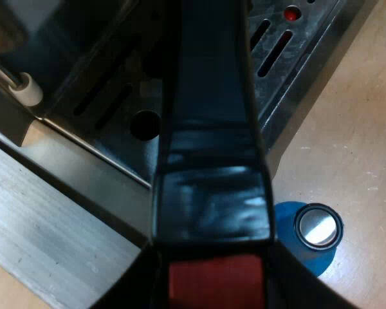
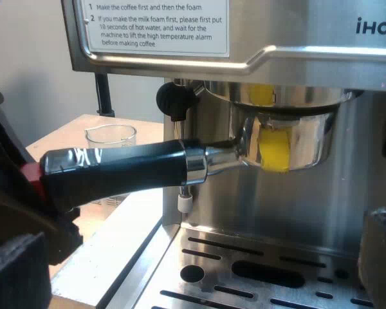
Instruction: Put the handle in the coffee machine
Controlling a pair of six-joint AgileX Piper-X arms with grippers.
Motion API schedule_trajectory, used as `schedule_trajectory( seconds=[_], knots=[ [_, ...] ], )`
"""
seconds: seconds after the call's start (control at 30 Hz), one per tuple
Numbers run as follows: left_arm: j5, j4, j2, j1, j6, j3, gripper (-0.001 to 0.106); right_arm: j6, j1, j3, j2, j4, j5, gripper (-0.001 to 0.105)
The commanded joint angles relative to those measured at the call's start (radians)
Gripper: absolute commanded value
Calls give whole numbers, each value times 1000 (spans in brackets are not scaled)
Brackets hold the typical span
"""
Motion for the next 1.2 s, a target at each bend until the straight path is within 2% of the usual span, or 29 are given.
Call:
schedule_trajectory(
  seconds=[0.03,0.27,0.43,0.67,1.2],
  knots=[
    [46,-30,-6,11,-1,-16,0,-13,-4,-2,-1,-14,-2,105],
    [46,-63,-6,47,5,-16,0,-13,-4,-2,-1,-14,-2,105],
    [90,-71,-6,47,16,-16,0,-13,-4,-2,-1,-14,-2,105],
    [93,-85,-6,47,47,-19,0,-13,-4,-2,-1,-14,-2,105],
    [104,-112,28,47,47,-41,0,-13,-4,-2,-1,-14,-2,105]
  ],
)
